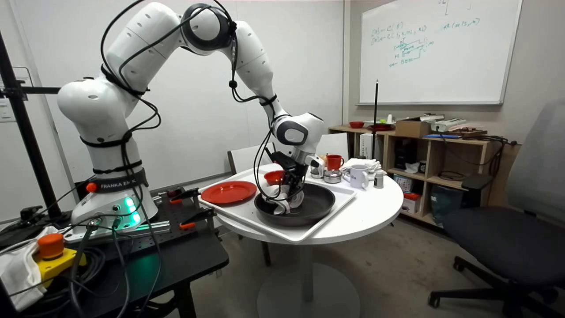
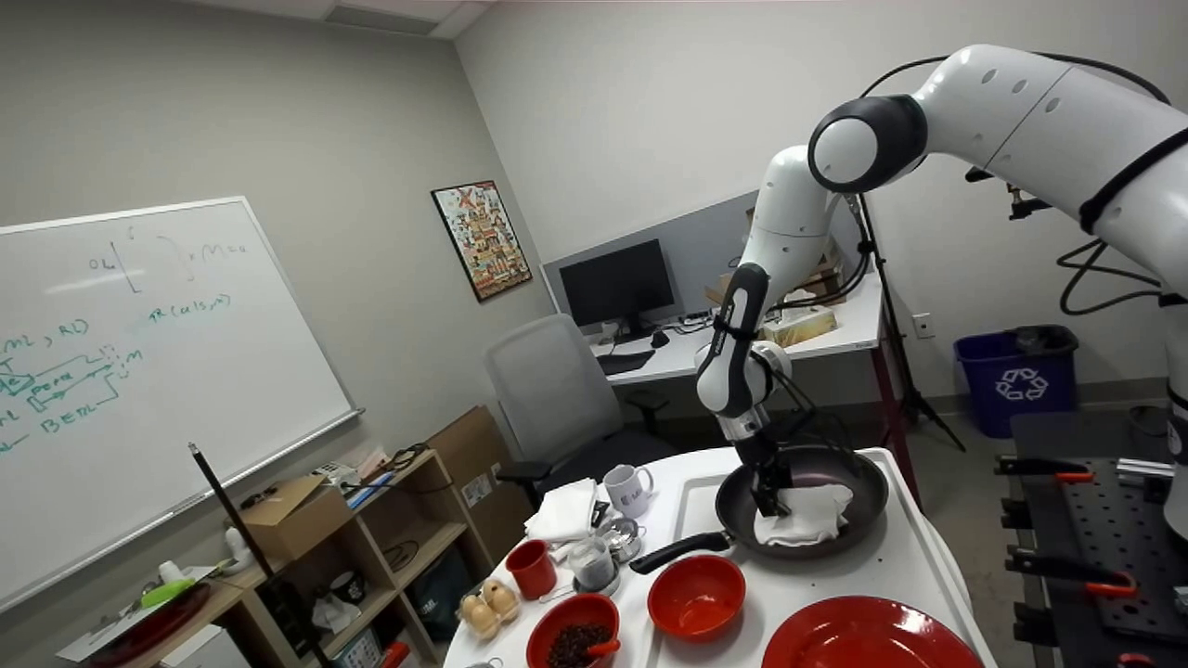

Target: Use the white towel to wipe the pan

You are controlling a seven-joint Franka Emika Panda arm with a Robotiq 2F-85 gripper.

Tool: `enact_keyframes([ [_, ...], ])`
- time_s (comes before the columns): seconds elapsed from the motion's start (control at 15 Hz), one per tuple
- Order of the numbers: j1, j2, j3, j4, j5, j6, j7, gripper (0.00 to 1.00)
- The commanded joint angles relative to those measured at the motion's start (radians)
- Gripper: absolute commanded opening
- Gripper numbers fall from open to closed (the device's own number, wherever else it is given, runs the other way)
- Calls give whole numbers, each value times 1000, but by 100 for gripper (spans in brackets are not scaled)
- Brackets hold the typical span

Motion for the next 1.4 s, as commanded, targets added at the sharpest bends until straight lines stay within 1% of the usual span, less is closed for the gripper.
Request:
enact_keyframes([
  [0.0, 13, 7, -14, 9, 13, -3, -7, 12],
  [0.27, 13, 11, -15, 14, 13, -3, -5, 12],
  [0.33, 13, 11, -15, 14, 13, -3, -5, 3],
  [0.6, 22, 55, -17, 48, 3, -31, -4, 3],
  [1.0, 25, 106, -2, 99, 8, -60, -23, 3],
  [1.13, 25, 112, 4, 110, 12, -60, -32, 3],
  [1.33, 26, 121, 11, 117, 17, -23, -41, 3],
])
